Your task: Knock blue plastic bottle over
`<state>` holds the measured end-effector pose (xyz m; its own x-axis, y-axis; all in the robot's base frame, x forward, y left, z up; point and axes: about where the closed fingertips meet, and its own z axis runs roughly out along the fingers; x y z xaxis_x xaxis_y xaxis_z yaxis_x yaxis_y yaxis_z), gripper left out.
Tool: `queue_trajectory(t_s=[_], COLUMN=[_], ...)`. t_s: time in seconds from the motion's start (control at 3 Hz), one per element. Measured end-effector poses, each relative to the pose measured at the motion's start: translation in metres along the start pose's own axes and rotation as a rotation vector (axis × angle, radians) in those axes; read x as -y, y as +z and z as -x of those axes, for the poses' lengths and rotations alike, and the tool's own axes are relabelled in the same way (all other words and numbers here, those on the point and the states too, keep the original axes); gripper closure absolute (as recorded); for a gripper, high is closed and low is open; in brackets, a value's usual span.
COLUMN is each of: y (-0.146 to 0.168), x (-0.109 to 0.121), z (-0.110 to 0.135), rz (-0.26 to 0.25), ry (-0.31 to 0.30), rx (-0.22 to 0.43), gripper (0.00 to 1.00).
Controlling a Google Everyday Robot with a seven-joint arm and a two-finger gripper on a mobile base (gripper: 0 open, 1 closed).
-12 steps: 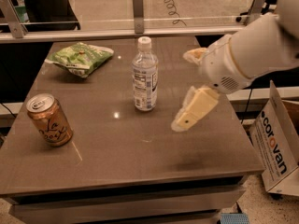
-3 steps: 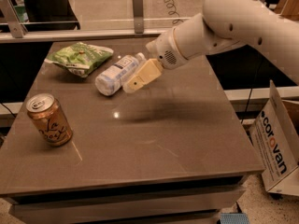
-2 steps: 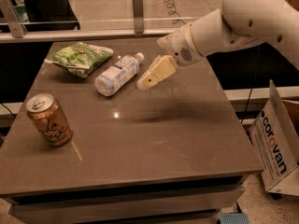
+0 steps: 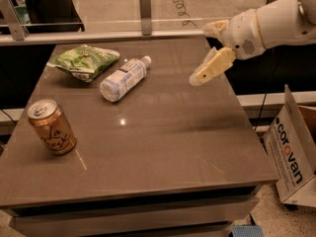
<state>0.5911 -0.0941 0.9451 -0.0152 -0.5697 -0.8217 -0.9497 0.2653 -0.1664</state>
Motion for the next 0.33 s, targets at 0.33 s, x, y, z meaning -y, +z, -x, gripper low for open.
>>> queue_trajectory(t_s=[0.33], y=[-0.0043], x=[0.0000], z=[0.0017], rz=[0.000], ry=[-0.013], rx=[0.001], gripper=[0.00])
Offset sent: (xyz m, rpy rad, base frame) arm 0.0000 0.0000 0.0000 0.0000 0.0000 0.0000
